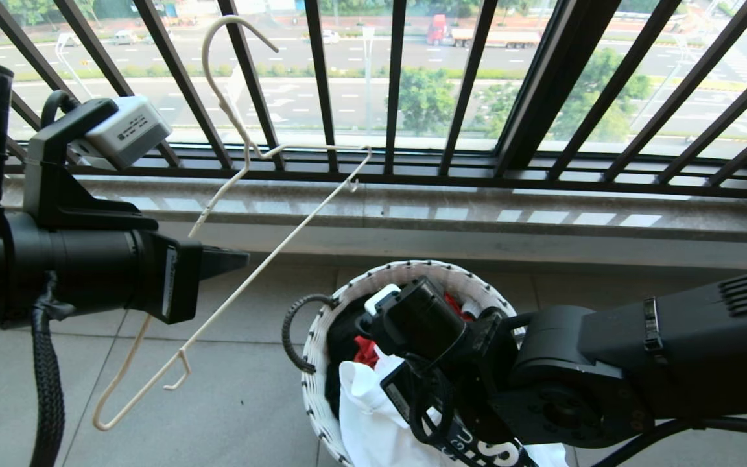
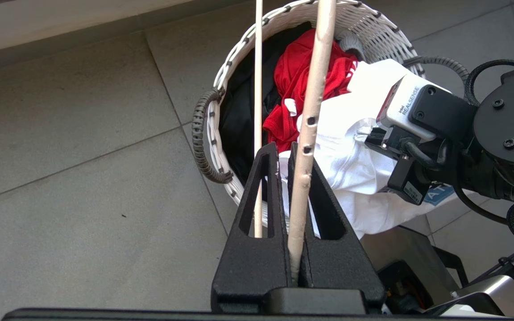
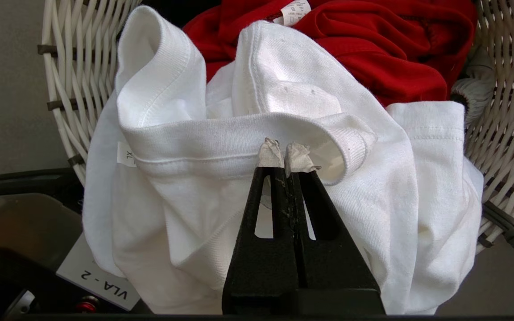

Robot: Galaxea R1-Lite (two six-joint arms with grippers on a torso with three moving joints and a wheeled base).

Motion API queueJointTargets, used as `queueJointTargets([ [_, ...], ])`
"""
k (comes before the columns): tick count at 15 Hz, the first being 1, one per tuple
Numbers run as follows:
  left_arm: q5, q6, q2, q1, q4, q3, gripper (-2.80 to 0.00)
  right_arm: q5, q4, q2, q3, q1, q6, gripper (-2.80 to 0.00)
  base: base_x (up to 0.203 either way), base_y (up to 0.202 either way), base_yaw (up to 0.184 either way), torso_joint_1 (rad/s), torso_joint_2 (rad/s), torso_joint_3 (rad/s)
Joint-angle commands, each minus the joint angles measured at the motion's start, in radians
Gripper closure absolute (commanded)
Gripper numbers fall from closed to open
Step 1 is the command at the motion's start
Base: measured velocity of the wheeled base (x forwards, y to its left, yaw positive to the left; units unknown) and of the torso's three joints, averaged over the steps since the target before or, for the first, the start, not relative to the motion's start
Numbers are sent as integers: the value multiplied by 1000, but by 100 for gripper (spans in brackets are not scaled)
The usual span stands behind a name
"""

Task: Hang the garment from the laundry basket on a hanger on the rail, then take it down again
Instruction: Pick up clothes from the basket

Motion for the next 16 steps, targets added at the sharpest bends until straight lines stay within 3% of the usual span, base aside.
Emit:
queueJointTargets([
  [1,0,-1,0,0,1,0,0,-5,6,-33,15,-1,-4,0,0,0,0,0,0,0],
  [7,0,-1,-3,0,1,0,0,-24,14,-110,86,-7,-22,0,0,0,0,0,0,0],
  [16,0,-1,0,-1,1,0,0,9,-82,-63,55,-8,-43,0,0,0,0,0,0,0],
])
